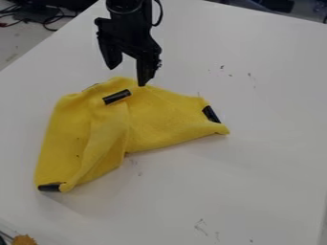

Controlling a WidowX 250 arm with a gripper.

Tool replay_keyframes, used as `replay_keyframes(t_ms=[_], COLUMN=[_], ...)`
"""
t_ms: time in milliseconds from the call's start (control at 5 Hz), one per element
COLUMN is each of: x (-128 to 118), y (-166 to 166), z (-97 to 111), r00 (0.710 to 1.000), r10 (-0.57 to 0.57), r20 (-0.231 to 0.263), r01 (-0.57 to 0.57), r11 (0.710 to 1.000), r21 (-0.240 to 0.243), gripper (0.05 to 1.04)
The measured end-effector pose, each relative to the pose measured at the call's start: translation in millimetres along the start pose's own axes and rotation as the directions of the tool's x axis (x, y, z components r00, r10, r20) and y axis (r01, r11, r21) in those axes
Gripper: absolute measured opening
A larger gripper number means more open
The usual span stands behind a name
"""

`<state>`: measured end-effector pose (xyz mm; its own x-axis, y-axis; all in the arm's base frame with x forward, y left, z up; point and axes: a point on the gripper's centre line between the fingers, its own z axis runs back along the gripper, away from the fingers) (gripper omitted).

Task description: Fold the cloth from bottom right to left

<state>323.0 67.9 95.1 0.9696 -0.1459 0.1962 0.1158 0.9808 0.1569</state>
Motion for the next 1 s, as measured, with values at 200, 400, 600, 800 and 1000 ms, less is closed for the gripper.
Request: replay_keyframes(t_ms=[200, 400, 600, 800, 1000], x=[-3.1, 22.1, 40.6, 59.6, 62.1], y=[-2.7, -25.1, -46.0, -70.3, -99.3], z=[-9.1, -15.0, -20.6, -22.6, -34.0], r00=[0.999, 0.999, 0.996, 0.995, 0.995], r10=[0.004, -0.033, -0.064, -0.09, -0.084], r20=[-0.033, -0.042, -0.06, -0.048, -0.049], r01=[-0.004, 0.032, 0.061, 0.087, 0.079], r11=[1.0, 0.999, 0.997, 0.994, 0.992], r21=[-0.013, -0.039, -0.046, -0.059, -0.099], gripper=[1.001, 1.001, 1.001, 1.001, 1.001])
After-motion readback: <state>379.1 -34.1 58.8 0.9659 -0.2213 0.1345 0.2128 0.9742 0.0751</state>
